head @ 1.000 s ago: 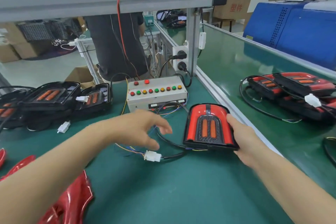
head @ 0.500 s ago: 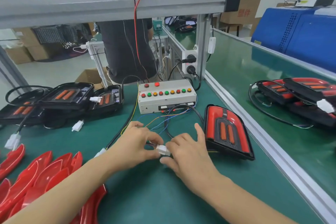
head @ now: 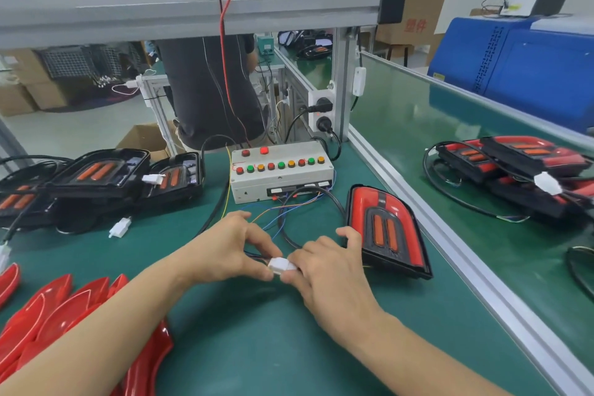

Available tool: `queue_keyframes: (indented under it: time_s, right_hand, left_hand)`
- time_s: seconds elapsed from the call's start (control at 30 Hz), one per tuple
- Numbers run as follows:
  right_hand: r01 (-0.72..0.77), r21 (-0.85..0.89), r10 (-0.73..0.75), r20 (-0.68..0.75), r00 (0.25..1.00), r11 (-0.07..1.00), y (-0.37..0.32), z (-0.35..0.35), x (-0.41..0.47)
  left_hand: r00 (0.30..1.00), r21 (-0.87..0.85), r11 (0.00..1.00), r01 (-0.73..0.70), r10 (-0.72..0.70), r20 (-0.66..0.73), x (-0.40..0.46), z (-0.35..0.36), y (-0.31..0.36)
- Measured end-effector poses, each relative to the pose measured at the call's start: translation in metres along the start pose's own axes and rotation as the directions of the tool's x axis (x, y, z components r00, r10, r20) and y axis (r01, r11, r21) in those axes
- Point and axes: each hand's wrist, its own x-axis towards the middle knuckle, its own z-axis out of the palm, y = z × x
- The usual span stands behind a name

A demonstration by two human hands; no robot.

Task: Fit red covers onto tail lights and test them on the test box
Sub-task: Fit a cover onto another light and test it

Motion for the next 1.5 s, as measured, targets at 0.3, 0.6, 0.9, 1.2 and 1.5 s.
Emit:
queue_keyframes:
  time_s: [0.3, 0.6, 0.9, 1.2, 1.5]
  right_hand:
    - [0.026, -0.156, -0.029, -0.019, 0.999, 0.987, 0.003, -0.011, -0.008]
    - [0.025, 0.177, 0.006, -0.172, 0.985, 0.984, 0.047, -0.034, -0.015]
    - [-0.725, 0.212, 0.686, 0.237, 0.688, 0.655, 0.129, -0.039, -0.019]
    - [-0.655, 0.755, 0.47, 0.587, 0.659, -0.025, 0.121, -0.033, -0.003]
    - [-0.458, 0.882, 0.47, 0.451, 0.759, -0.108, 0.126, -0.042, -0.014]
  left_hand:
    - [0.983, 0.246, 0.954, 0.173, -0.182, 0.014, -0.006, -0.017, -0.018]
    - [0.996, 0.25, 0.964, -0.093, 0.092, 0.014, 0.016, 0.02, 0.028]
    - [0.976, 0.325, 0.944, -0.053, -0.019, 0.217, 0.011, 0.039, 0.012]
    - [0.96, 0.368, 0.93, -0.028, -0.077, 0.269, 0.019, 0.032, 0.013]
    - [0.766, 0.891, 0.397, -0.222, 0.636, -0.092, 0.007, 0.037, 0.049]
